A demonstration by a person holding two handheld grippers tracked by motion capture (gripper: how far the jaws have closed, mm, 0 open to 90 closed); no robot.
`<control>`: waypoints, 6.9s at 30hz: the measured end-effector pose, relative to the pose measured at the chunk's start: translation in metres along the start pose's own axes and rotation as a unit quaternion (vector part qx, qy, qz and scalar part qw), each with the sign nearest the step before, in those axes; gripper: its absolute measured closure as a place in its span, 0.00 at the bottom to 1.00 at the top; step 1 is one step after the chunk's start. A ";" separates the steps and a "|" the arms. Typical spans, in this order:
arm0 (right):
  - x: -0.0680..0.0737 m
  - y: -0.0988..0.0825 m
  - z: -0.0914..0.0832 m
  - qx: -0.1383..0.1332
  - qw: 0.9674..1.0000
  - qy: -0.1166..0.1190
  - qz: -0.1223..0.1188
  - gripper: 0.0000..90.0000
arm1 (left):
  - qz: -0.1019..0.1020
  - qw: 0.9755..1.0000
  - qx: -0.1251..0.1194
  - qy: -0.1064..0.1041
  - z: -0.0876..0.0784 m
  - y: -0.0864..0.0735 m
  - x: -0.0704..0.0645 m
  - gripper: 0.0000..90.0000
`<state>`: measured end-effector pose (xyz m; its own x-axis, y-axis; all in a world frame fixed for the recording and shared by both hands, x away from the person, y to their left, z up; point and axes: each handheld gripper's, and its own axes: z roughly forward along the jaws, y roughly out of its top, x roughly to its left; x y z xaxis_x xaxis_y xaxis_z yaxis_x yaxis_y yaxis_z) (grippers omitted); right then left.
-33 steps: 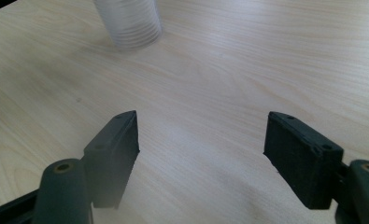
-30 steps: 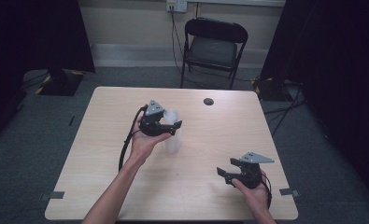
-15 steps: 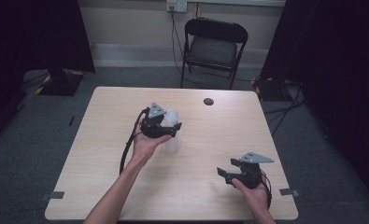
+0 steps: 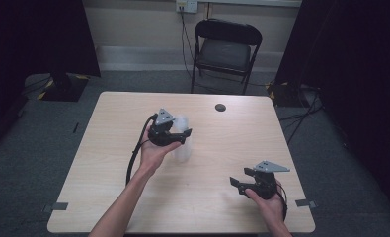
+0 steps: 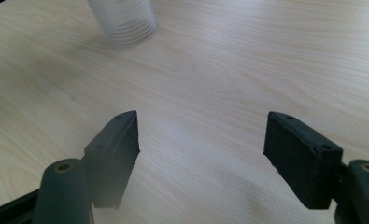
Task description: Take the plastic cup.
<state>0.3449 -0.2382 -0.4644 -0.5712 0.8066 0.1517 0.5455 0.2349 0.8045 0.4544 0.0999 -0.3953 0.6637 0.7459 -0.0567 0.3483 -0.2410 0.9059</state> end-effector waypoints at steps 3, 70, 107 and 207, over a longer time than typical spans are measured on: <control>0.000 0.000 0.000 0.001 1.000 0.000 0.000 0.29 | 0.002 1.000 -0.001 0.000 -0.002 0.002 0.000 0.38; 0.001 0.000 0.002 0.002 1.000 0.002 -0.001 0.30 | -0.005 0.995 -0.098 -0.016 -0.046 0.054 -0.003 0.41; 0.007 0.000 0.004 0.005 1.000 0.001 -0.013 0.31 | -0.073 0.991 -0.112 -0.009 -0.105 0.043 0.012 0.43; 0.136 0.057 0.041 -0.259 0.941 0.090 -0.199 0.82 | -0.265 0.937 -0.046 -0.223 -0.116 -0.039 -0.036 0.47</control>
<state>0.3233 -0.0923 -0.4215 -0.7874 0.5945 -0.1630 -0.0789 0.1651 0.9831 0.3406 0.1542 -0.3799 0.6320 0.4072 -0.6594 0.6619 0.1588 0.7325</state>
